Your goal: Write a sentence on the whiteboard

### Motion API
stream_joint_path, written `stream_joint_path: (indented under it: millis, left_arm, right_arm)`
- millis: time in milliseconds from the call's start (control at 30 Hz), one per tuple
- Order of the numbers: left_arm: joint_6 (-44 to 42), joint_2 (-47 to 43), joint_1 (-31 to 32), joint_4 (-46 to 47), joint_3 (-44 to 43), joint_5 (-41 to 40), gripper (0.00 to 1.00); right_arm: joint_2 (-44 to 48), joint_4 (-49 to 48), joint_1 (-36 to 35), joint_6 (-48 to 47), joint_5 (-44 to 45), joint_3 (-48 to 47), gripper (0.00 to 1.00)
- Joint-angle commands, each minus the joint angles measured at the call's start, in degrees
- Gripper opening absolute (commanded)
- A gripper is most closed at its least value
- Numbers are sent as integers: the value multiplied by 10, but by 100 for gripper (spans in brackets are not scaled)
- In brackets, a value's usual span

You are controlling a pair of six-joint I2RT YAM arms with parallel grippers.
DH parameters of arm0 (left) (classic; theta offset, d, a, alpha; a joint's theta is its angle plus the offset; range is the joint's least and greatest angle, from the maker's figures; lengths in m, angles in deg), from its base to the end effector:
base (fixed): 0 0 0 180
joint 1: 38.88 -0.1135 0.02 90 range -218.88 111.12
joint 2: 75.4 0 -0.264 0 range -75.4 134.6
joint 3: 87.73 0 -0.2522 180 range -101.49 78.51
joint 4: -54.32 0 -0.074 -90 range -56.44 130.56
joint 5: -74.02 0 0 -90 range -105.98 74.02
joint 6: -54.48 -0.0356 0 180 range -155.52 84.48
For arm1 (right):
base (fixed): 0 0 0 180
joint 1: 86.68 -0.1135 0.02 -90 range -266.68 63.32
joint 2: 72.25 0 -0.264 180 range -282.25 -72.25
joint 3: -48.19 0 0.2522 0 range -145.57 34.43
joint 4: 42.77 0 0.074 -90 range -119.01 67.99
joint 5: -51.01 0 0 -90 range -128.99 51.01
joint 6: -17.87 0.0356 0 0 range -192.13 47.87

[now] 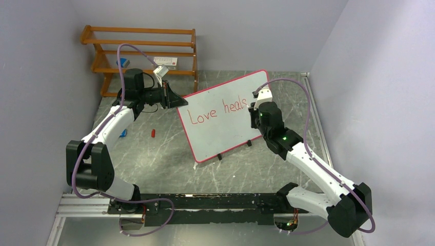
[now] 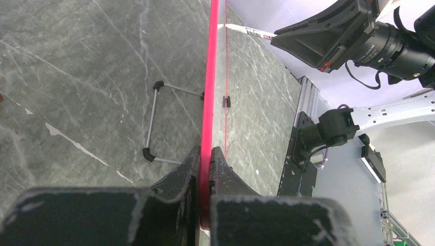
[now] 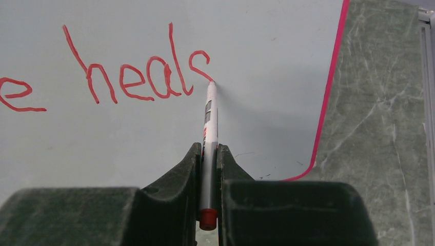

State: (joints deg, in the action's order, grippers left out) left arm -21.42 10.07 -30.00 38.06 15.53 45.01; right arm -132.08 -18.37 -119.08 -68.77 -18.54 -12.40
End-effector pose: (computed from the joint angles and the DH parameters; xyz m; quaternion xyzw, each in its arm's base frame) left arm 0.3224 -0.0819 0.2998 0.2393 0.7384 -0.5116 0.3685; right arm 0.2075 0.1169 0.3020 -0.1125 0.8217 0.0240 0.5582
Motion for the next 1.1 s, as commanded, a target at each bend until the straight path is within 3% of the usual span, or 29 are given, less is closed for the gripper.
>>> stream_joint_path:
  millis: [0,633,1067]
  left_arm:
    - [-40,29,17,-58,13,-36,5]
    - [-40,27,17,-59,13,-37,5]
    - [-52,29,17,-81,5,-54,5]
  right_arm:
    - [1,13,2,7,-1,10,0]
    - [10,12,2,13,-49,10,0]
    - [64,23,5,3,14,7,0]
